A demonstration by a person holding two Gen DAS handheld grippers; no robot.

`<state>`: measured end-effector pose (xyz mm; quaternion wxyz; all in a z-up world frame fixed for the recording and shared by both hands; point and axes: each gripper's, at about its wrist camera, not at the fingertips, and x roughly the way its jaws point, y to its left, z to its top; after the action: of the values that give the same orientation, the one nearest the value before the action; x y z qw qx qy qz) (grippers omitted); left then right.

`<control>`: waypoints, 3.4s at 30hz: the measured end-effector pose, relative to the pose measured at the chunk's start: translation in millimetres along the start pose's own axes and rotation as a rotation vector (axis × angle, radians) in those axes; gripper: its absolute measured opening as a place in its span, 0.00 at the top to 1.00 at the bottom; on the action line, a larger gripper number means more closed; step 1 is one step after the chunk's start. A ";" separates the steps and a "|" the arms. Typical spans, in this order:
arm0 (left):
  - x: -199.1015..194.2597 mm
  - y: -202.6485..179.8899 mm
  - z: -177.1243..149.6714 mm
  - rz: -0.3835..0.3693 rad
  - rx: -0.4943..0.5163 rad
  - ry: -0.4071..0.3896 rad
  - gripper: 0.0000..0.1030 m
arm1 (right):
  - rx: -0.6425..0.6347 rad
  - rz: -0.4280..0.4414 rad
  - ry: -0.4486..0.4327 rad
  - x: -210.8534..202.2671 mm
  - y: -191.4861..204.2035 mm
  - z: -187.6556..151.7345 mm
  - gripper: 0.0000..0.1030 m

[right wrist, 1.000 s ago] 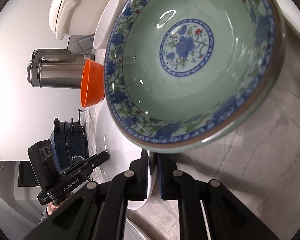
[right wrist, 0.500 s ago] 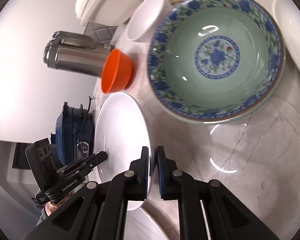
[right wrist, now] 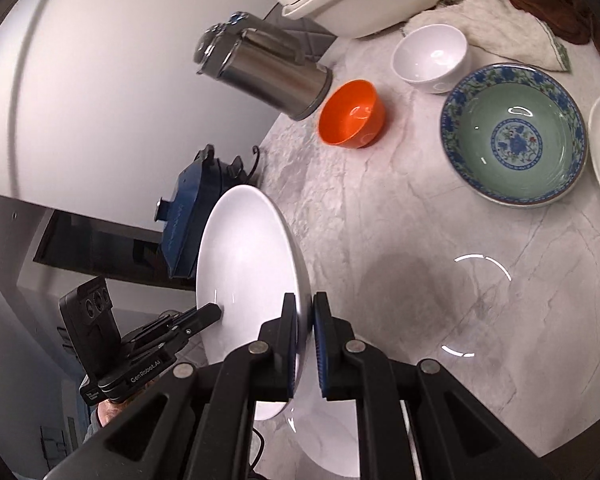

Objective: Organize plates and bowls
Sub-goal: 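Carry the second white plate and lower it onto the first plate, opening both grippers, then withdraw both grippers from the plate stack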

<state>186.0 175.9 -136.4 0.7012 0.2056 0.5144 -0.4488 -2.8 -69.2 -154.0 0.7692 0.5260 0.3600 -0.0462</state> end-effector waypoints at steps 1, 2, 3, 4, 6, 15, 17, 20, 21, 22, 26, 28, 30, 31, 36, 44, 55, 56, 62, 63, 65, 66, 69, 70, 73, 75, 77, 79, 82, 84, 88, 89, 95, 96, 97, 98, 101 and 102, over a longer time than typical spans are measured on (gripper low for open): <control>-9.4 1.6 -10.1 0.005 -0.012 -0.007 0.88 | -0.019 0.002 0.013 -0.8 7.8 -4.4 0.88; -17.3 2.9 -20.1 0.011 -0.025 -0.013 0.88 | -0.038 0.004 0.025 -2.2 14.2 -10.9 0.88; -24.2 4.2 -30.7 0.018 -0.038 -0.015 0.88 | -0.060 0.005 0.039 -1.7 20.3 -16.6 0.88; -29.5 5.1 -41.1 0.026 -0.050 -0.015 0.88 | -0.078 0.005 0.055 -0.3 25.1 -22.8 0.88; -36.2 6.7 -65.0 0.037 -0.073 -0.015 0.88 | -0.103 -0.001 0.088 4.8 30.1 -36.5 0.88; -9.7 10.3 -164.6 0.026 -0.199 0.060 0.88 | -0.128 -0.069 0.253 44.5 4.8 -89.7 0.88; 0.5 10.2 -180.1 0.017 -0.218 0.069 0.88 | -0.129 -0.090 0.278 53.7 -4.2 -97.3 0.88; 21.1 14.8 -190.9 0.014 -0.235 0.081 0.88 | -0.123 -0.109 0.310 66.8 -18.0 -105.3 0.88; 28.6 17.2 -191.3 0.021 -0.231 0.083 0.88 | -0.124 -0.118 0.316 69.9 -21.2 -107.9 0.88; 33.2 15.8 -194.3 0.037 -0.221 0.085 0.88 | -0.125 -0.127 0.324 73.9 -24.9 -109.5 0.88; 59.7 20.2 -193.9 0.071 -0.194 0.097 0.88 | -0.147 -0.162 0.356 93.3 -38.9 -115.6 0.88; 68.5 19.5 -194.8 0.072 -0.187 0.102 0.88 | -0.137 -0.179 0.358 100.9 -46.3 -115.9 0.88; 77.0 21.4 -194.9 0.066 -0.188 0.112 0.88 | -0.127 -0.188 0.353 102.4 -52.9 -116.5 0.89; 80.4 23.1 -195.0 0.061 -0.189 0.114 0.88 | -0.127 -0.192 0.352 102.6 -54.9 -116.1 0.88; 91.9 25.6 -196.1 0.059 -0.195 0.128 0.88 | -0.133 -0.207 0.349 104.9 -61.4 -116.1 0.89; 96.4 27.4 -195.4 0.084 -0.207 0.111 0.85 | -0.232 -0.234 0.348 111.7 -52.1 -116.0 0.89; 94.1 18.6 -196.9 0.110 -0.213 0.103 0.80 | -0.429 -0.356 0.308 116.2 -30.4 -125.9 0.87; 94.7 16.1 -196.2 0.118 -0.203 0.105 0.78 | -0.434 -0.364 0.306 116.7 -29.6 -126.2 0.87; 99.1 0.6 -192.8 0.139 -0.156 0.104 0.44 | -0.505 -0.419 0.299 121.9 -18.9 -132.6 0.85; 99.9 -0.8 -192.6 0.144 -0.152 0.104 0.43 | -0.513 -0.428 0.298 123.1 -17.4 -133.5 0.85; 99.8 -1.1 -193.3 0.151 -0.151 0.097 0.43 | -0.523 -0.436 0.297 124.4 -16.2 -134.2 0.84; 99.6 -0.9 -193.3 0.150 -0.152 0.095 0.42 | -0.528 -0.438 0.296 124.6 -15.7 -134.3 0.83; 98.0 0.6 -194.4 0.148 -0.159 0.088 0.42 | -0.533 -0.442 0.288 123.1 -14.3 -133.7 0.77; 97.9 0.6 -194.0 0.150 -0.160 0.086 0.40 | -0.540 -0.445 0.284 122.6 -12.9 -133.9 0.72; 97.0 1.0 -194.2 0.150 -0.163 0.081 0.35 | -0.567 -0.450 0.266 121.3 -6.6 -134.9 0.53; 95.8 1.0 -194.9 0.155 -0.164 0.079 0.35 | -0.579 -0.450 0.262 121.4 -4.0 -135.9 0.49; 93.6 1.7 -195.6 0.157 -0.171 0.074 0.34 | -0.583 -0.452 0.261 121.1 -3.9 -136.4 0.49; 90.1 2.7 -196.1 0.158 -0.180 0.063 0.28 | -0.583 -0.458 0.254 120.0 -3.2 -136.6 0.49; 83.5 4.1 -197.0 0.170 -0.196 0.044 0.22 | -0.585 -0.464 0.236 116.3 -1.2 -135.6 0.40; 73.6 5.9 -196.6 0.174 -0.215 0.016 0.22 | -0.585 -0.468 0.215 110.8 1.0 -133.5 0.35; 44.0 10.4 -190.4 0.227 -0.261 -0.057 0.00 | -0.579 -0.420 0.184 92.0 8.2 -129.3 0.16; 36.9 11.2 -187.6 0.239 -0.269 -0.077 0.00 | -0.578 -0.407 0.174 85.3 9.6 -127.9 0.10; -6.3 -3.4 -162.3 0.284 -0.278 -0.259 0.00 | -0.570 -0.386 0.153 47.1 4.4 -112.5 0.00; -8.6 -8.2 -154.7 0.271 -0.280 -0.261 0.00 | -0.561 -0.378 0.146 39.8 1.4 -107.9 0.00; -9.5 -14.7 -147.0 0.259 -0.278 -0.254 0.00 | -0.546 -0.363 0.136 30.7 -2.5 -103.1 0.00; -9.8 -23.2 -138.9 0.244 -0.273 -0.247 0.00 | -0.525 -0.345 0.125 21.1 -7.3 -96.7 0.00; -5.2 -58.2 -114.4 0.188 -0.256 -0.210 0.00 | -0.459 -0.303 0.079 -11.6 -27.4 -72.4 0.00; -0.5 -71.0 -106.3 0.169 -0.252 -0.195 0.00 | -0.436 -0.290 0.067 -23.0 -36.5 -62.7 0.00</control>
<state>69.2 219.4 -164.7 0.8033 0.1142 0.4769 -0.3380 -67.9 -39.6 -180.2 0.8372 0.2921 0.4584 -0.0597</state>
